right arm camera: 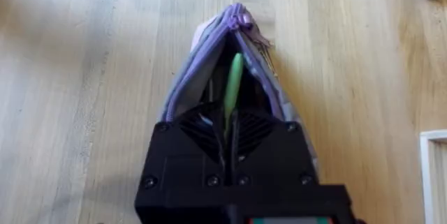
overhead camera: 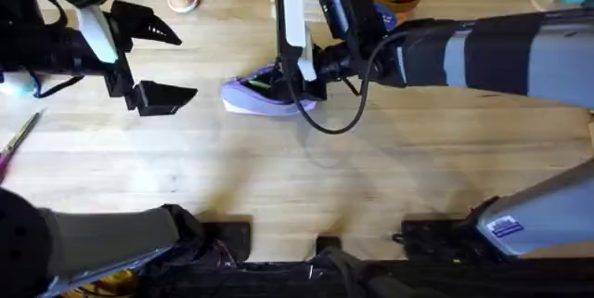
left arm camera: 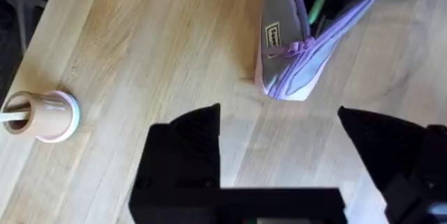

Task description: Unzip the bag, pick up the pens from the table one at a time and place them inside, then zip the bag closed.

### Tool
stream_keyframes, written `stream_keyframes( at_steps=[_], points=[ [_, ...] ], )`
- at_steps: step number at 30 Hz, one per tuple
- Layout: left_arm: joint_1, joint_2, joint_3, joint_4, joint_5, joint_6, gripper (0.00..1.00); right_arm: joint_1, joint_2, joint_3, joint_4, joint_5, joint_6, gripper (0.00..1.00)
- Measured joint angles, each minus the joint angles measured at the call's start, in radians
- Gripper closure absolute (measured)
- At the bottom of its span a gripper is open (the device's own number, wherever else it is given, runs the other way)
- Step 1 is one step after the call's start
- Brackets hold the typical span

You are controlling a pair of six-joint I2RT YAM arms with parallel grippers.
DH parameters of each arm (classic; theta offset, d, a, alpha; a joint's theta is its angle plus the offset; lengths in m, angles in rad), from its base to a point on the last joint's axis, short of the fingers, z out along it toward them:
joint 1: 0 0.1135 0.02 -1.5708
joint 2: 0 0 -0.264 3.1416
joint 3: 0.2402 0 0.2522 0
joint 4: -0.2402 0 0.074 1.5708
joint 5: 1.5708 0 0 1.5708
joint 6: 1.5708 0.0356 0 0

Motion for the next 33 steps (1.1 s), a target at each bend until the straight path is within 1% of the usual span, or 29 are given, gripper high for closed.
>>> stream_keyframes(
  at_steps=[10, 11, 12, 17, 18, 20, 33],
  points=[
    [0.000, 0.000, 0.000, 0.000, 0.000, 0.000, 0.007, 0.000, 0.020, 0.008, 0.003, -0.001, 0.000, 0.970],
    [0.000, 0.000, 0.000, 0.000, 0.000, 0.000, 0.007, 0.000, 0.020, 0.008, 0.003, -0.001, 0.001, 0.948],
    [0.000, 0.000, 0.000, 0.000, 0.000, 0.000, 0.007, 0.000, 0.020, 0.008, 0.002, 0.000, 0.001, 0.831],
    [0.000, 0.000, 0.000, 0.000, 0.000, 0.000, 0.008, -0.003, 0.020, 0.008, 0.003, 0.014, 0.000, 0.120],
    [0.000, 0.000, 0.000, 0.000, 0.000, 0.000, 0.008, -0.005, 0.020, 0.008, 0.004, 0.017, -0.004, 0.035],
    [0.000, 0.000, 0.000, 0.000, 0.000, 0.000, 0.007, -0.006, 0.020, 0.008, 0.004, 0.019, -0.004, 0.006],
    [0.000, 0.000, 0.000, 0.000, 0.000, 0.000, 0.006, -0.006, 0.020, 0.008, 0.004, 0.019, -0.003, 0.006]
  ],
)
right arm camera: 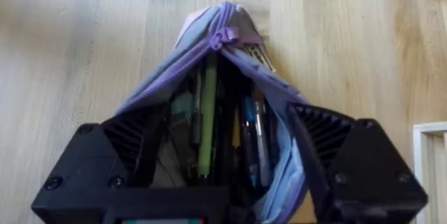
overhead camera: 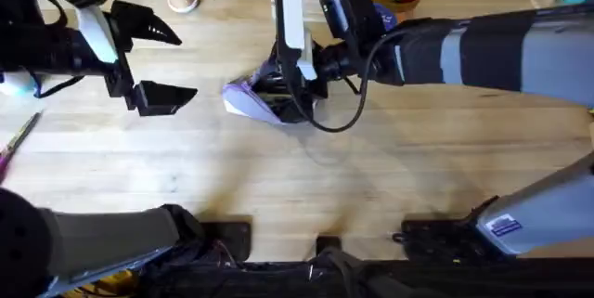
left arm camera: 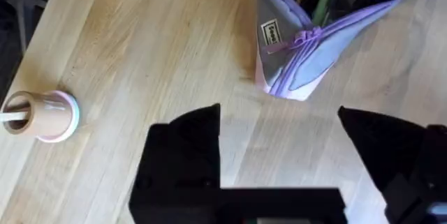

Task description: Unzip the bag, pick up the pens from the table one at a time and place them inside, then zip the bag closed.

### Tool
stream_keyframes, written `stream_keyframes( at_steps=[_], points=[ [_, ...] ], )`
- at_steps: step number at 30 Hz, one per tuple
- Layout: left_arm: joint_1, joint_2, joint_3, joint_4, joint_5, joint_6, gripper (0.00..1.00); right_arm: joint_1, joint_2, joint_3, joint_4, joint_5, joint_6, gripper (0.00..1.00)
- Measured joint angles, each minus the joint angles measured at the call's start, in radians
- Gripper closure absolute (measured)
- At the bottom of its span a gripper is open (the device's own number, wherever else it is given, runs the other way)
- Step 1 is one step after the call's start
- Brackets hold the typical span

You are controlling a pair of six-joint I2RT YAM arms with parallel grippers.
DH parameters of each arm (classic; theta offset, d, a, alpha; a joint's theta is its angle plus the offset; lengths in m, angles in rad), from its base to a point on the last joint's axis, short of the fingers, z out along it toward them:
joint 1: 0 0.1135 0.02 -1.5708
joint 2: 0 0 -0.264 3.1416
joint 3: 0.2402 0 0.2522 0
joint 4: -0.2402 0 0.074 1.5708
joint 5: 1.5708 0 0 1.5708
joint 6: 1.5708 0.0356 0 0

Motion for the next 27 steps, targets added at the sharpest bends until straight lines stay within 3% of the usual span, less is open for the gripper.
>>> stream_keyframes(
  at_steps=[12, 21, 27],
  points=[
    [0.000, 0.000, 0.000, 0.011, 0.000, 0.000, 0.007, 0.000, 0.000, 0.006, -0.036, 0.000, 0.082, 0.005],
    [0.000, 0.000, 0.000, 0.011, -0.012, 0.001, 0.008, 0.001, -0.013, 0.062, -0.093, 0.032, 0.500, 0.004],
    [0.000, 0.000, 0.000, 0.010, -0.037, 0.001, 0.007, 0.002, -0.053, 0.215, -0.309, 0.057, 0.666, 0.005]
  ],
)
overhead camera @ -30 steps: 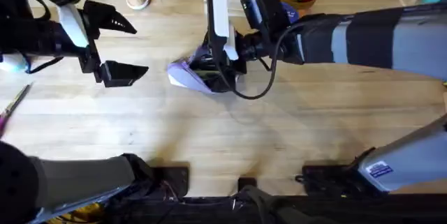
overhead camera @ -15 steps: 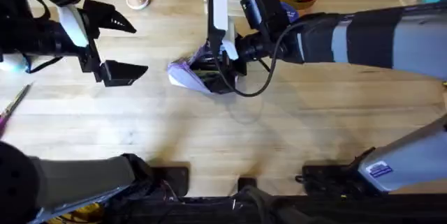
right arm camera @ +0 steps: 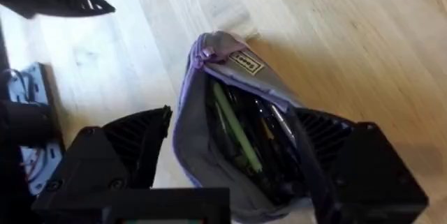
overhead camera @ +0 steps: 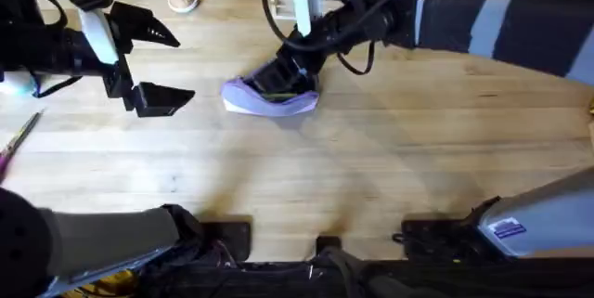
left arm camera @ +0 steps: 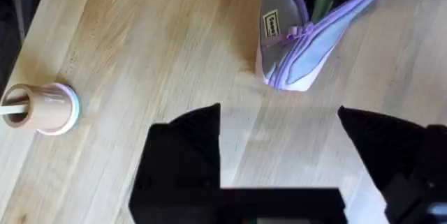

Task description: Unzip the bag, pick up the pens from the table one at a time and place them inside, then zip the bag closed.

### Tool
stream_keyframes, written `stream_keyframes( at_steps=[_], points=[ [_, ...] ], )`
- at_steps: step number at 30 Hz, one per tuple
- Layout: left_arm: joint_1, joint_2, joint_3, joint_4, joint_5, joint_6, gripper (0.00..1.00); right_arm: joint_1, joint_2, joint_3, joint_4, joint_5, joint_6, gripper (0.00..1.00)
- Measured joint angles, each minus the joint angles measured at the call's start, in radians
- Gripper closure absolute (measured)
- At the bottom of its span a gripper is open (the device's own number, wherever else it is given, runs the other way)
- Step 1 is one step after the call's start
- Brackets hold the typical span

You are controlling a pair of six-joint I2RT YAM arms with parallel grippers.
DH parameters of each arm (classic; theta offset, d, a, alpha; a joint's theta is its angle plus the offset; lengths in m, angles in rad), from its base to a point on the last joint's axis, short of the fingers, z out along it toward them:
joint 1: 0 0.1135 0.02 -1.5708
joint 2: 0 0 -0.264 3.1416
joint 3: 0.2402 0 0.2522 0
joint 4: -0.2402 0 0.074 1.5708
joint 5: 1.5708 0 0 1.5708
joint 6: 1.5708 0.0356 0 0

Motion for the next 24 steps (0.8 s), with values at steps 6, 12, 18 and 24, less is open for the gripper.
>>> stream_keyframes(
  at_steps=[6, 12, 18, 24],
  points=[
    [0.000, 0.007, 0.000, 0.003, -0.026, 0.000, 0.007, 0.000, 0.000, 0.181, -0.172, 0.013, 0.101, 0.005],
    [0.000, 0.096, 0.000, 0.003, -0.033, 0.004, 0.007, 0.000, -0.004, 0.221, -0.180, 0.037, 0.197, 0.005],
    [0.000, 0.177, 0.000, -0.002, -0.025, 0.058, 0.007, 0.000, -0.004, 0.221, -0.168, 0.040, 0.357, 0.005],
    [0.000, 0.246, 0.000, -0.001, -0.019, 0.100, 0.007, 0.010, 0.021, 0.223, -0.071, 0.041, 0.510, 0.005]
  ],
)
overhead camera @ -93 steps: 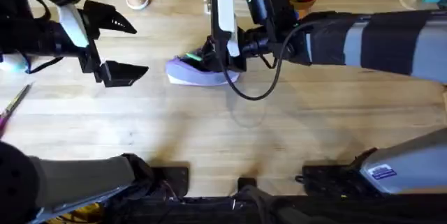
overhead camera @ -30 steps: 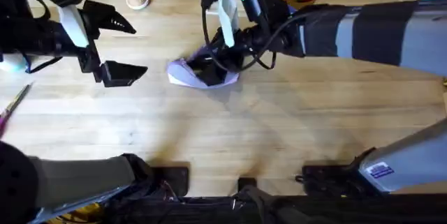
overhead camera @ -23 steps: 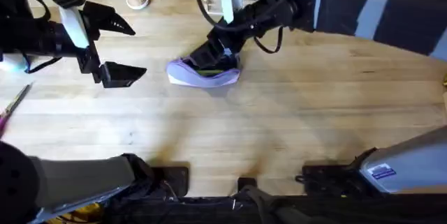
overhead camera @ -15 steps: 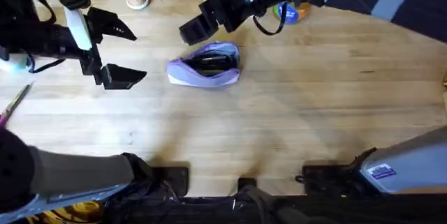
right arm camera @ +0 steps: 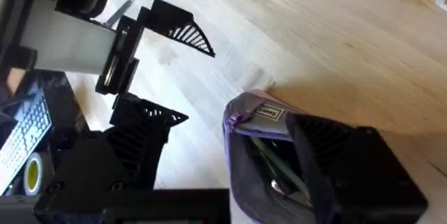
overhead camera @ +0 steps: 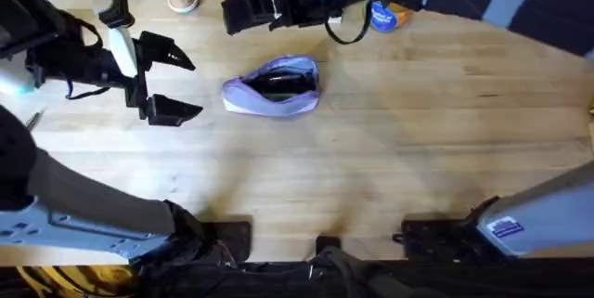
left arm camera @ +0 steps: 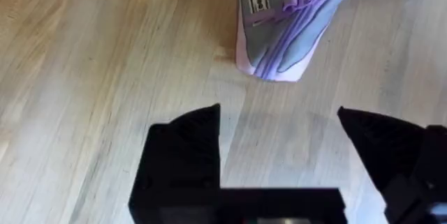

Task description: Unzip the bag, pick up the pens from the table one at a time and place them inside, then zip the bag closed.

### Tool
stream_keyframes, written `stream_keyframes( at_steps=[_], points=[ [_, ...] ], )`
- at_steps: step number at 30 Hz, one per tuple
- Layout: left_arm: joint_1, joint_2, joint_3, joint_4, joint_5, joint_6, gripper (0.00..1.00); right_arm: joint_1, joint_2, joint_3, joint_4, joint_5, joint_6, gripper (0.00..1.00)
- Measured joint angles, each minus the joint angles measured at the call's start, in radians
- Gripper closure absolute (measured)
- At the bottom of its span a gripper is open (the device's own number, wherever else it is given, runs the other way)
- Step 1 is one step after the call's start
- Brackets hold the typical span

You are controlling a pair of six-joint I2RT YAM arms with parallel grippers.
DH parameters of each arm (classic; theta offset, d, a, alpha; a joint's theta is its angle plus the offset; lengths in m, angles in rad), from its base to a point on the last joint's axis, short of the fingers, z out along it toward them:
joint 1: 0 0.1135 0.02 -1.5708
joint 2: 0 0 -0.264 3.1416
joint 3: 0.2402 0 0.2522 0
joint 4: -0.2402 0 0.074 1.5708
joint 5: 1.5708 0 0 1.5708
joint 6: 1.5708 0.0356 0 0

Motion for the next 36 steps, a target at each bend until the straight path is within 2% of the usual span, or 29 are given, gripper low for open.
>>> stream_keyframes(
  at_steps=[10, 24, 36],
  points=[
    [0.000, 0.096, 0.000, -0.006, 0.000, 0.018, 0.008, 0.041, 0.174, 0.001, 0.077, 0.001, 0.134, 0.005],
    [0.000, 0.110, 0.000, -0.005, 0.001, 0.020, 0.007, 0.102, 0.239, 0.004, 0.080, 0.041, 0.142, 0.005],
    [0.000, 0.110, 0.000, -0.005, 0.001, 0.020, 0.007, 0.133, 0.249, 0.005, 0.077, 0.038, 0.070, 0.005]
  ],
)
